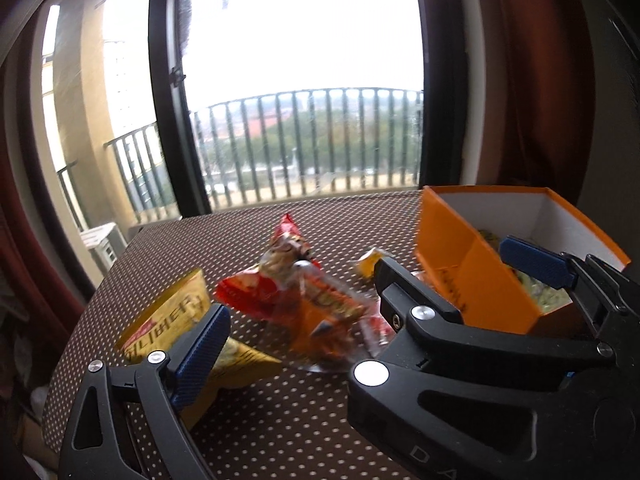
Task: Organize snacks
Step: 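Move the left tool to the yellow Honey Butter Chip bag while the right tool approaches the orange coin-print packet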
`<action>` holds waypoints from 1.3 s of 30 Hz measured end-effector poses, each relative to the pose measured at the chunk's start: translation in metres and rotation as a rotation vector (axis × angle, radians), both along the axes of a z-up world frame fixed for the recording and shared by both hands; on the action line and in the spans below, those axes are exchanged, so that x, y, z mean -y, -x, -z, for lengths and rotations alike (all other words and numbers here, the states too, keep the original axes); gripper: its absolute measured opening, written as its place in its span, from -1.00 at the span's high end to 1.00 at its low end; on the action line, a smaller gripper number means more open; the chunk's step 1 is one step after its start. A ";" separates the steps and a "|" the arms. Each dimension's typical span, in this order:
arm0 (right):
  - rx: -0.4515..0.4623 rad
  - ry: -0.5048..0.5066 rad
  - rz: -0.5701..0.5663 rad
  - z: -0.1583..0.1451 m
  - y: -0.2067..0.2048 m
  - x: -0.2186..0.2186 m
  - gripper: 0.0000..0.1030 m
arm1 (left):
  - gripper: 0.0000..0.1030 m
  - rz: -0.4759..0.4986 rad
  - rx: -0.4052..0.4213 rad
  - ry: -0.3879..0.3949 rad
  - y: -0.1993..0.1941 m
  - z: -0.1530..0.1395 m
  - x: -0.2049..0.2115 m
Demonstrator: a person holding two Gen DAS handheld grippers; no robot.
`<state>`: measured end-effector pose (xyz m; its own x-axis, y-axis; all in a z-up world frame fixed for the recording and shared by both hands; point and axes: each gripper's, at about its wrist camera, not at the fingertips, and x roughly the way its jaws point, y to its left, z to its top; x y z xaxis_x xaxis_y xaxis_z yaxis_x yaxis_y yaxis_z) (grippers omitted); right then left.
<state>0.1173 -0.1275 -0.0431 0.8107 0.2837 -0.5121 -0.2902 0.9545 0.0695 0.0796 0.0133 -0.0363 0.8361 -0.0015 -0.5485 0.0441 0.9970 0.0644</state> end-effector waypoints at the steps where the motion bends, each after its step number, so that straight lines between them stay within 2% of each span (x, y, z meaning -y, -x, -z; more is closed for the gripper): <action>1: -0.004 -0.002 -0.006 0.003 0.000 -0.002 -0.80 | -0.87 -0.007 0.003 0.005 0.001 0.003 -0.004; 7: -0.031 -0.006 -0.051 0.017 -0.005 -0.022 -0.80 | -0.96 -0.055 -0.012 0.032 0.000 0.014 -0.027; 21: -0.108 0.003 -0.060 0.038 -0.032 -0.057 -0.80 | -0.99 -0.280 -0.086 0.048 -0.022 0.033 -0.083; 31: -0.136 0.015 -0.090 0.047 -0.049 -0.082 -0.80 | -0.99 -0.343 -0.132 0.087 -0.050 0.048 -0.105; 39: -0.169 0.045 -0.102 0.057 -0.061 -0.092 -0.80 | -0.99 -0.385 -0.147 0.079 -0.055 0.061 -0.107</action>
<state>0.1788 -0.0356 -0.1005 0.6803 0.3337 -0.6526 -0.3729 0.9241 0.0837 0.1351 0.1201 -0.0970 0.6971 0.2489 -0.6724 -0.3293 0.9442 0.0081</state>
